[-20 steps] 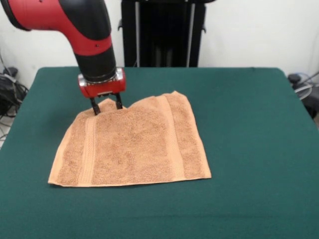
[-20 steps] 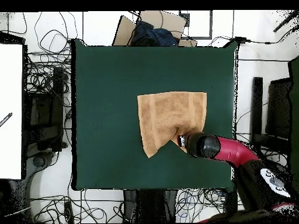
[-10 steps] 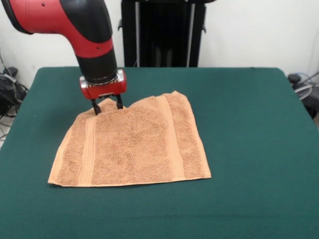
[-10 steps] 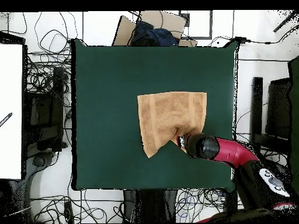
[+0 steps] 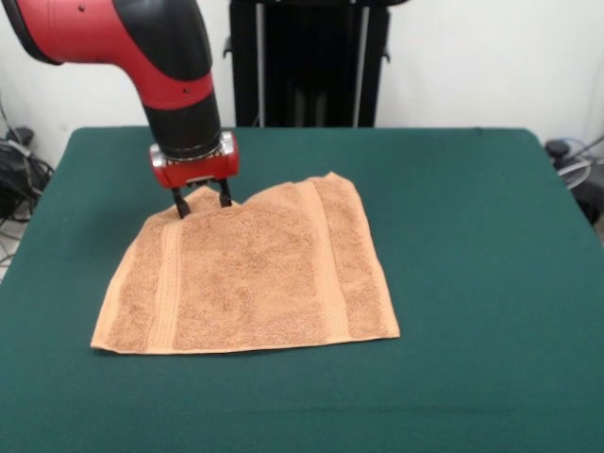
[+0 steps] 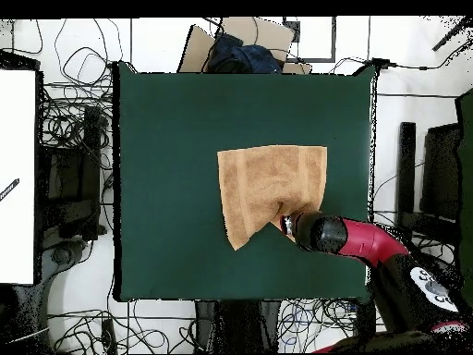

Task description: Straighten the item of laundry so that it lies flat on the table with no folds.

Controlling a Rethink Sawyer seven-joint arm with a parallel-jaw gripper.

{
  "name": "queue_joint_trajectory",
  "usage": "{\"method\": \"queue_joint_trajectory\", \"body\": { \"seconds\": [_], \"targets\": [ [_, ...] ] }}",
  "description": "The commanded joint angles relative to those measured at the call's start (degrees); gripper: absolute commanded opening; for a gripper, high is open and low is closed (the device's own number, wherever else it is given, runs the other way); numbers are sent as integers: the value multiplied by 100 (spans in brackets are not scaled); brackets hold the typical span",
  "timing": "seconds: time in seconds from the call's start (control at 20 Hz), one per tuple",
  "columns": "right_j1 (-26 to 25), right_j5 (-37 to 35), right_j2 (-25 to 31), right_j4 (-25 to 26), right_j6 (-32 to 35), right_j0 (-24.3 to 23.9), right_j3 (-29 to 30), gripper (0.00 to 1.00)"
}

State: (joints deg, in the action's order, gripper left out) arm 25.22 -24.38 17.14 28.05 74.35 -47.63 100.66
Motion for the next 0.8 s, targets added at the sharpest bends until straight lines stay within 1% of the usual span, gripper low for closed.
{"method": "queue_joint_trajectory", "body": {
  "seconds": [0.05,0.25,0.4,0.5,0.8],
  "targets": [
    [-308,560,85,539,141,24,-434,100],
    [-382,553,62,513,227,53,-304,100],
    [-282,743,-18,464,514,152,28,100],
    [-132,848,-125,458,709,314,184,100],
    [-121,1076,-311,479,833,504,270,100]
  ]
}}
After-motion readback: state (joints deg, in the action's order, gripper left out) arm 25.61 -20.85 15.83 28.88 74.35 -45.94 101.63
